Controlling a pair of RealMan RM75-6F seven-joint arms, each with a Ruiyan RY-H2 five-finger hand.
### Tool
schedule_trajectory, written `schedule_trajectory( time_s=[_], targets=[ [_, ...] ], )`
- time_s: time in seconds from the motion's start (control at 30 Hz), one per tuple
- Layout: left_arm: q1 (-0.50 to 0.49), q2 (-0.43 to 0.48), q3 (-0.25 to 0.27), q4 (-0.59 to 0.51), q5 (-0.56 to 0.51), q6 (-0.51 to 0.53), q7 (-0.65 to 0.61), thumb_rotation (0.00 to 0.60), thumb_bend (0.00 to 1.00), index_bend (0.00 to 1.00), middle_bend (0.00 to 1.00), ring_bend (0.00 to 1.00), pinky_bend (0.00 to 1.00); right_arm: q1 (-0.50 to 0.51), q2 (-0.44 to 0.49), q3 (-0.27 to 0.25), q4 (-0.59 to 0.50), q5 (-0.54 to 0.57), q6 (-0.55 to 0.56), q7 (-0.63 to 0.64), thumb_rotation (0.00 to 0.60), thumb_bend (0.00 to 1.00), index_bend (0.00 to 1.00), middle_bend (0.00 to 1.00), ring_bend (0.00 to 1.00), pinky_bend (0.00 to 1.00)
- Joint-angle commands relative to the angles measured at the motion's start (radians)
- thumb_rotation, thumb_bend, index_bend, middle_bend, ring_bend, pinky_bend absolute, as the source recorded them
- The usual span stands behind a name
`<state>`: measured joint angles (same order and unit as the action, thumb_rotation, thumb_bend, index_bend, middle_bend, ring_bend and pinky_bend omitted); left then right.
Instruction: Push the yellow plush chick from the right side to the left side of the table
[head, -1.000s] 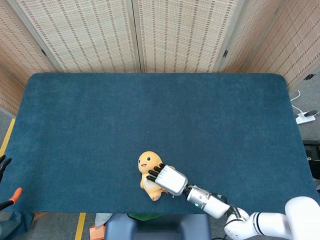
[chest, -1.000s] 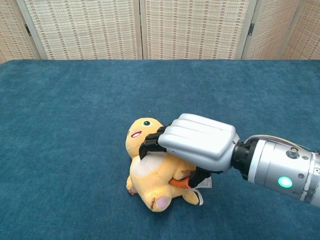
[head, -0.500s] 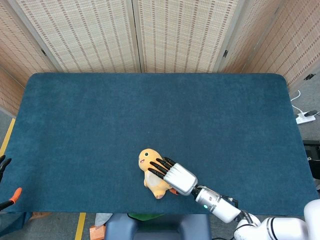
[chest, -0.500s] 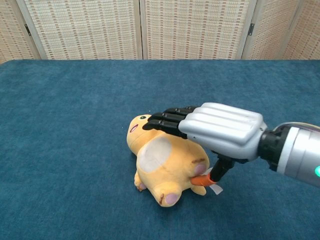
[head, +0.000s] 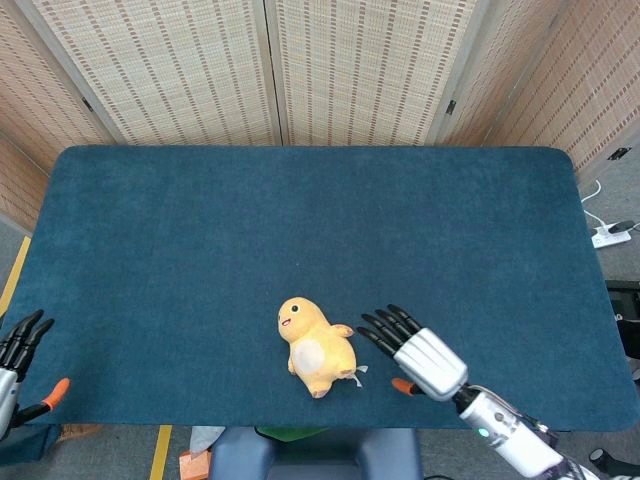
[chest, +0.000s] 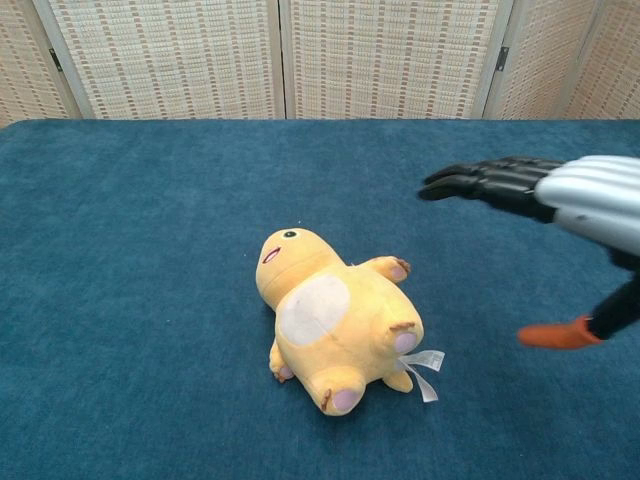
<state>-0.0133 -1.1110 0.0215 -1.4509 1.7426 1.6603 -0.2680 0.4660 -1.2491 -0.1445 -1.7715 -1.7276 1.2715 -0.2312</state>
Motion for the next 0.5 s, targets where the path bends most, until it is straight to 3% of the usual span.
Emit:
schedule_trajectory(
  time_s=[0.03, 0.17, 0.27, 0.5],
  targets=[
    [-0.082, 0.024, 0.019, -0.099, 0.077, -0.101, 0.133, 0.6, 0.29, 0.04, 0.11, 0.06, 0.2, -0.182, 0.1, -0.099, 0.111, -0.064, 0.233, 0.127, 0.6, 0.14, 0.0, 0.0, 0.0, 0.0],
    [-0.188, 0.058, 0.003, -0.284, 0.097, -0.284, 0.328, 0.6, 0.27, 0.06, 0.13, 0.06, 0.19, -0.291, 0.115, -0.116, 0.231, -0.058, 0.377, 0.26, 0.6, 0.14, 0.0, 0.0, 0.0, 0.0],
    [-0.252, 0.039, -0.026, -0.374, 0.089, -0.373, 0.411, 0.6, 0.26, 0.06, 0.13, 0.06, 0.15, -0.342, 0.122, -0.119, 0.298, -0.034, 0.425, 0.374, 0.6, 0.14, 0.0, 0.0, 0.0, 0.0],
    [-0.376, -0.082, -0.074, -0.466, 0.068, -0.535, 0.552, 0.6, 0.24, 0.08, 0.13, 0.05, 0.1, -0.429, 0.114, -0.092, 0.441, 0.005, 0.509, 0.531, 0.6, 0.14, 0.0, 0.0, 0.0, 0.0]
  ],
)
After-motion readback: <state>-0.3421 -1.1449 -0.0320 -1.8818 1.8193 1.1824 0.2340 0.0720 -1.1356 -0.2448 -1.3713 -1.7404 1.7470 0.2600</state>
